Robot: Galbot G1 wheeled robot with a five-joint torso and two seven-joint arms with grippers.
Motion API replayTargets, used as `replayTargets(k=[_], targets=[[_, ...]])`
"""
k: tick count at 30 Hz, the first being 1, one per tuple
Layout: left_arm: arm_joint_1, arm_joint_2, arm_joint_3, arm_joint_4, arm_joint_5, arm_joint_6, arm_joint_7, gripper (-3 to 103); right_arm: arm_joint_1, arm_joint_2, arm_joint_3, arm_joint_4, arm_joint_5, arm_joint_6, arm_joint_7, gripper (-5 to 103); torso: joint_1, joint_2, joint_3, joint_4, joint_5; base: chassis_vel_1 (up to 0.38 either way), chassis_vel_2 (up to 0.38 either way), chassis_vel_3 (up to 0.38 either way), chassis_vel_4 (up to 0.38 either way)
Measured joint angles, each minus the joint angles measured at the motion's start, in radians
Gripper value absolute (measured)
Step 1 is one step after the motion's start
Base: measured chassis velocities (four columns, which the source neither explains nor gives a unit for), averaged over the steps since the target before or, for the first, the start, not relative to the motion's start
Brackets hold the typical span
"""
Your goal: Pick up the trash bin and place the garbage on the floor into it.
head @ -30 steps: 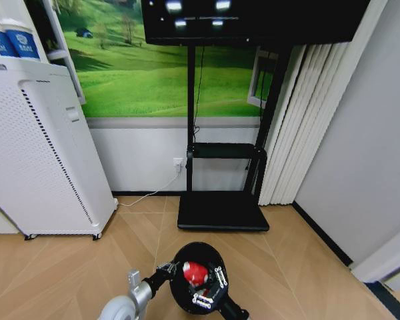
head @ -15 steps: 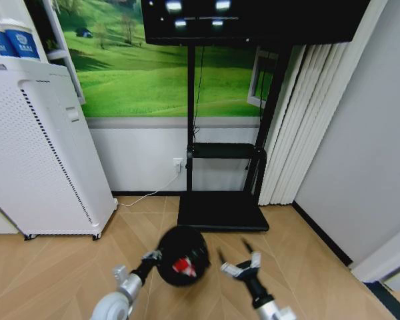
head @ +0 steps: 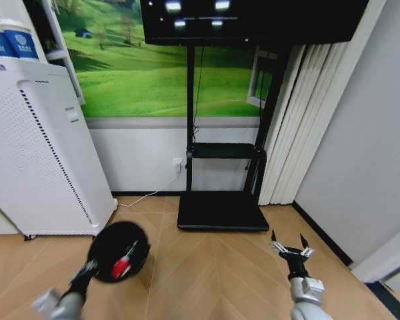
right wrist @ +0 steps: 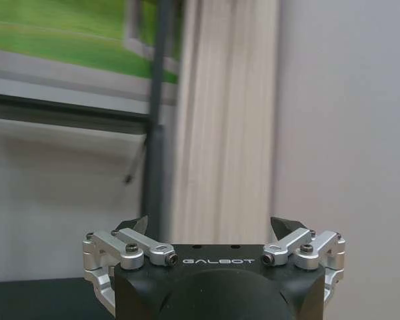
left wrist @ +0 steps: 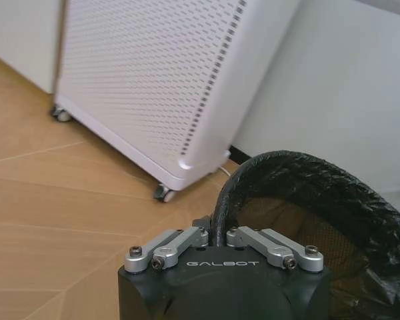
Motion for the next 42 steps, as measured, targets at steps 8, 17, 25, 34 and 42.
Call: replayTargets(k=[8,17,25,34,42], targets=[[0.129,-0.096,-0.181,-0.066,-0.092,0.014,0.034,6,0.051,-0.032,0.067,-0.055,0.052,0.003,-0.029,100,0.0,0.0,0.0,0.0006,0.0003,0.0,0.0,0.0,0.0],[0.198,-0.182,-0.227,-0.03,-0.073,0.0,0.065,6,0.033,-0.004,0.018,-0.054,0.028,0.031,-0.037,100,0.0,0.0,0.0,0.0,-0.0002,0.018,0.017,-0.033,-0.027],[0.241,-0.207,-0.195,-0.025,-0.046,0.013,0.034,6,0.046,0.001,0.01,-0.082,0.03,0.072,-0.041,100,0.0,0.0,0.0,0.0001,-0.0004,0.138,0.147,-0.139,-0.133],[0.288,-0.227,-0.158,-0.001,-0.009,0.022,0.021,6,0.076,0.0,-0.003,-0.138,0.029,0.09,-0.051,100,0.0,0.0,0.0,0.0002,0.0006,0.031,0.041,-0.029,-0.042],[0.35,-0.254,-0.172,-0.036,0.014,0.015,0.019,6,0.138,0.006,-0.029,-0.207,0.026,0.118,-0.066,100,0.0,0.0,0.0,0.0002,0.0,-0.014,-0.013,0.01,0.016]])
